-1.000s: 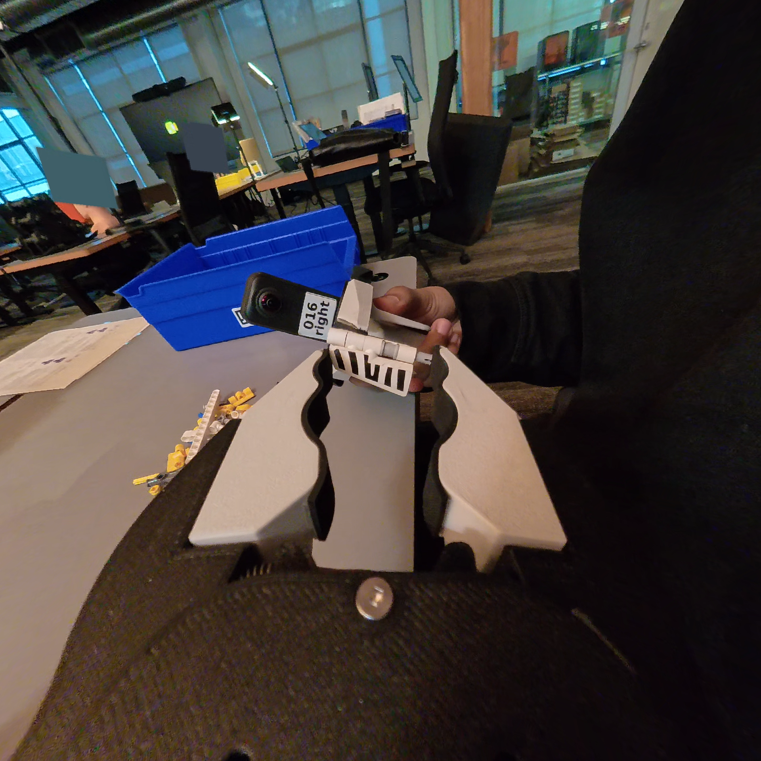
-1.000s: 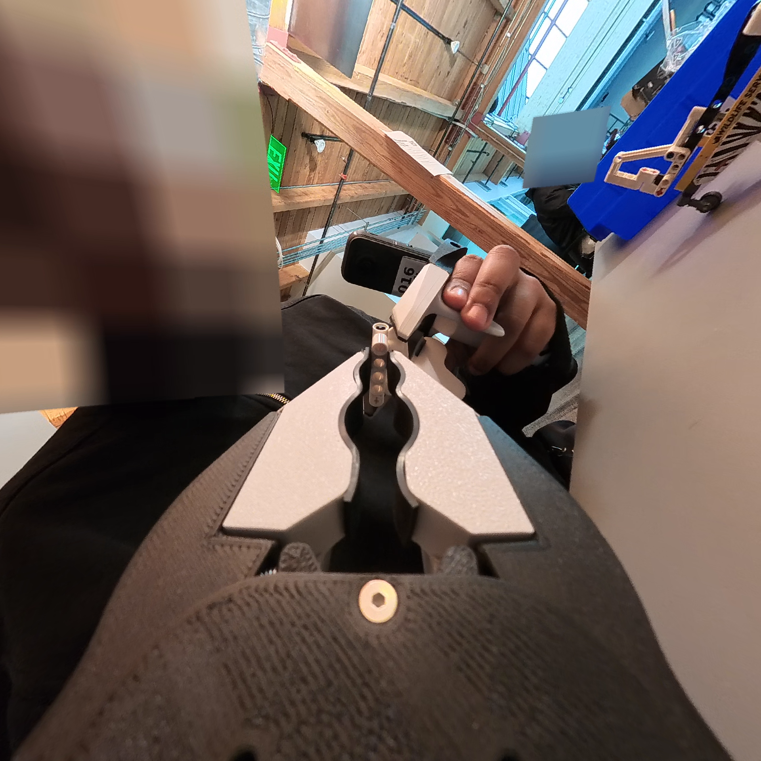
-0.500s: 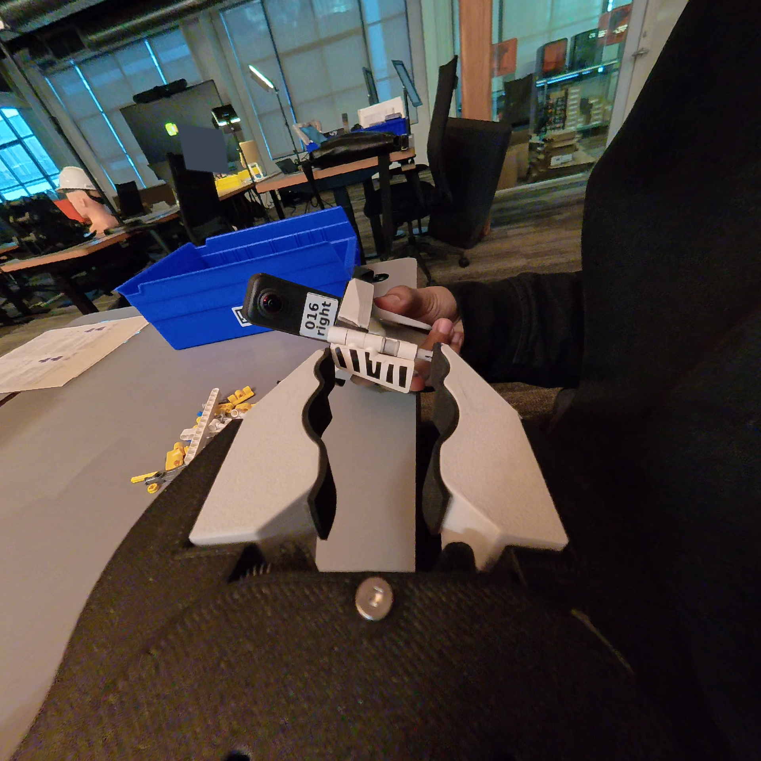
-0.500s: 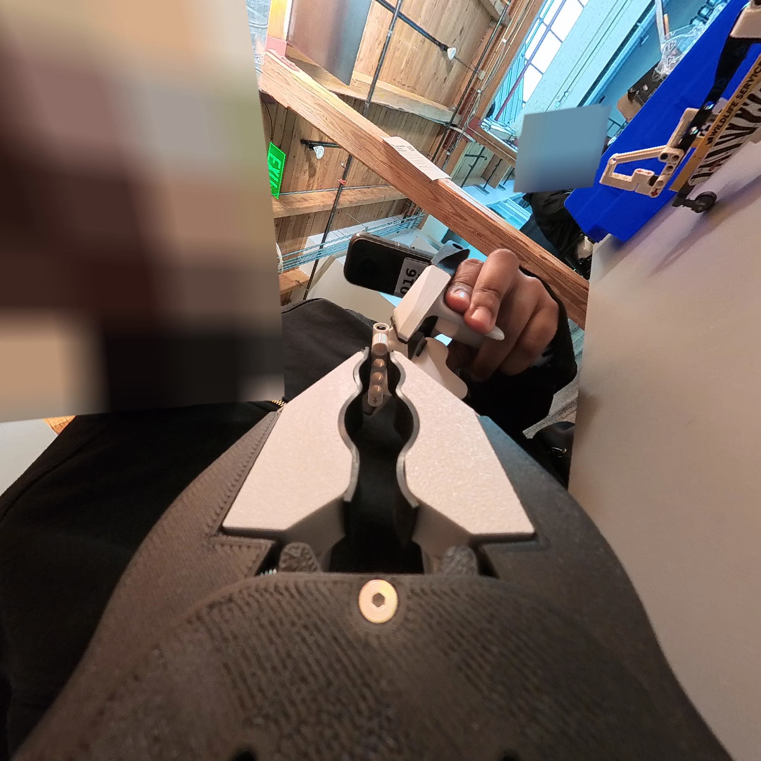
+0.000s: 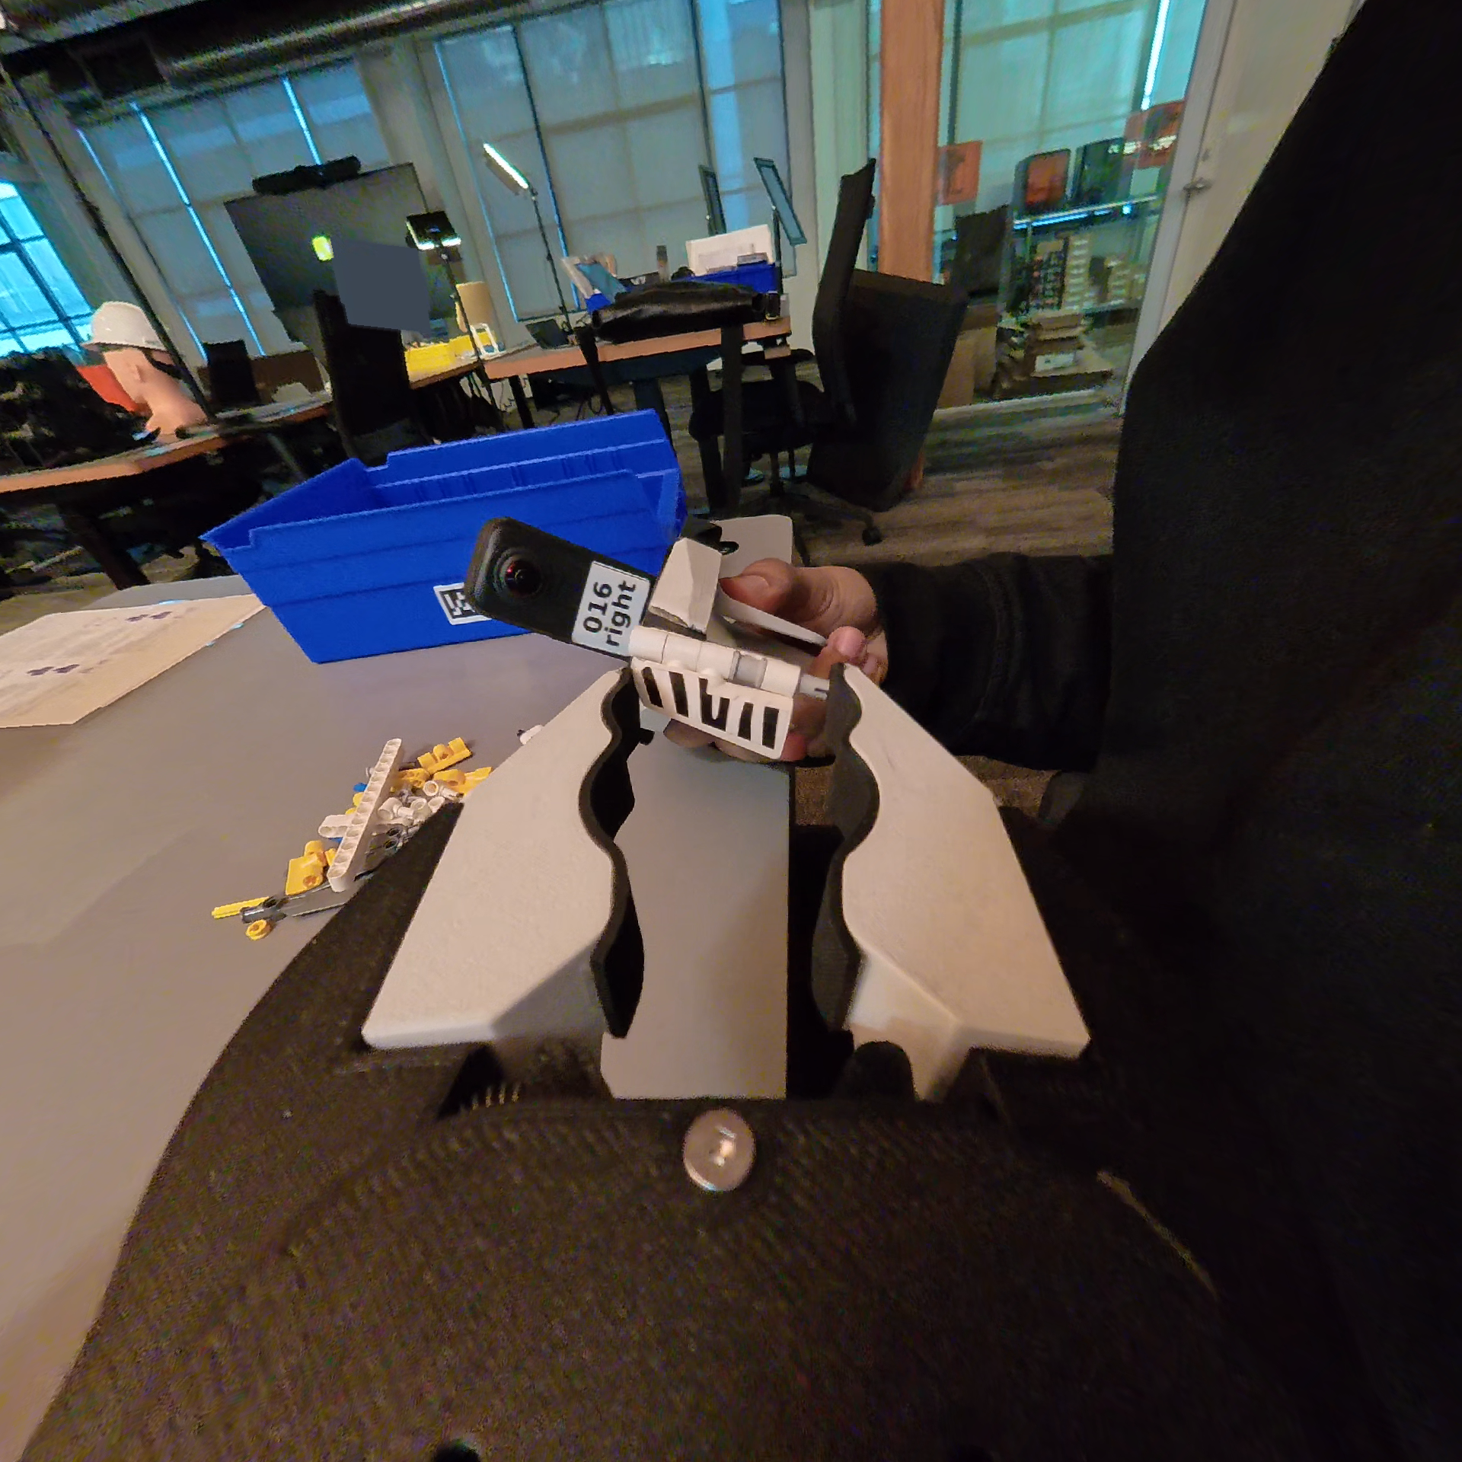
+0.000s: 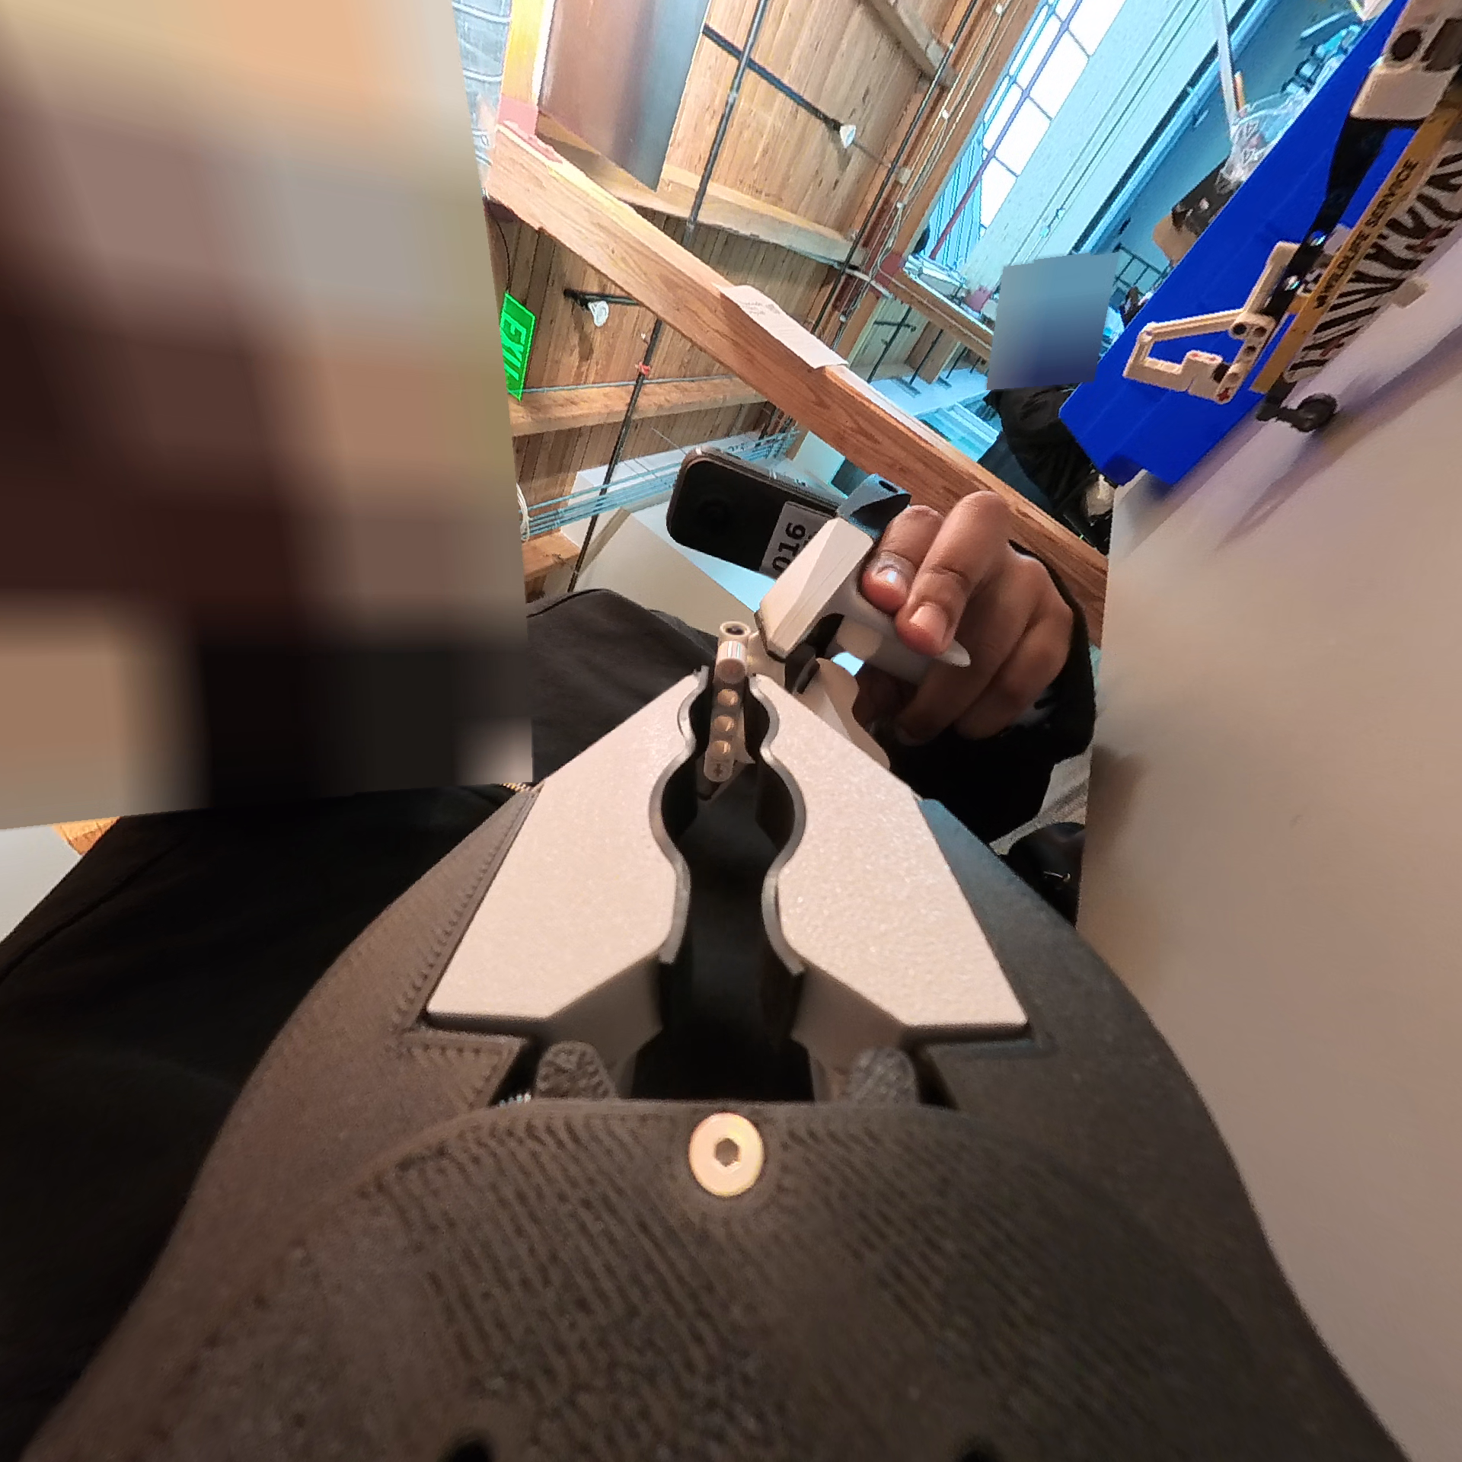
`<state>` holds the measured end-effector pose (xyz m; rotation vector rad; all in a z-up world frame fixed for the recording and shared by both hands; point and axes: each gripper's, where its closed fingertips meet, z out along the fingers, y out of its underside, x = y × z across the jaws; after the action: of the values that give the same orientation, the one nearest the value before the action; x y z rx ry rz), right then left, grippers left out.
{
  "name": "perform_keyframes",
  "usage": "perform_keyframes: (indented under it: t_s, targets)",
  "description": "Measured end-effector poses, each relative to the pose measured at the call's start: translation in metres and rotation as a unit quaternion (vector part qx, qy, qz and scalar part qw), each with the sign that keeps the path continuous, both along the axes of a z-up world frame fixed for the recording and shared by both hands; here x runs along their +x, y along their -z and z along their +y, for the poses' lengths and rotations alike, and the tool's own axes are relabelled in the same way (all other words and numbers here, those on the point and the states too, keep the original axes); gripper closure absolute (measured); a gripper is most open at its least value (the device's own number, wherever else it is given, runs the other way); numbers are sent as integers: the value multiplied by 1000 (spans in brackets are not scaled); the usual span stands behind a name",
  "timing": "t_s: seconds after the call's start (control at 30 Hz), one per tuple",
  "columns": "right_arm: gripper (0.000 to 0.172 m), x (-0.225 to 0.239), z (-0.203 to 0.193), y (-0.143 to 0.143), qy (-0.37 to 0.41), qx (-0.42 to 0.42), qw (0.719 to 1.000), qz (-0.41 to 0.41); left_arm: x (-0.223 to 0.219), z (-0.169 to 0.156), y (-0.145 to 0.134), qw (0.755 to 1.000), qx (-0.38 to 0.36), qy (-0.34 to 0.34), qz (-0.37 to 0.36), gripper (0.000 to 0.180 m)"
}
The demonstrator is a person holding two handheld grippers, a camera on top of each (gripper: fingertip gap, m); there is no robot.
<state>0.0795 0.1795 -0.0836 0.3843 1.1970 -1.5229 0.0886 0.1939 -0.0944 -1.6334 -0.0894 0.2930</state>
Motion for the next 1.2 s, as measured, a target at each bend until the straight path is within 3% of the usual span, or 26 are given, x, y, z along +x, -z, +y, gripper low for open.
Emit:
perform_keyframes:
  t_s: [0.63,0.77,0.83,0.93,1.07,1.2]
  targets:
    - [168,-9,-1,-1,26,-3,1000,-14,-6,-1,-3,998,47,-6,-44,136]
    - [167,-17,0,-2,53,-2,998,-18,-11,-3,-4,995,64,-12,-70,135]
    - [167,-26,-2,5,92,39,995,2,-20,-7,-3,993,72,-27,-93,134]
    - [167,-45,-5,34,193,178,959,109,-43,-19,-5,985,102,-86,-112,144]
    - [167,-82,14,71,303,341,861,226,-60,-34,-10,974,139,-141,-110,156]
    - [167,-93,18,83,309,381,849,196,-64,-35,-9,966,163,-132,-150,158]
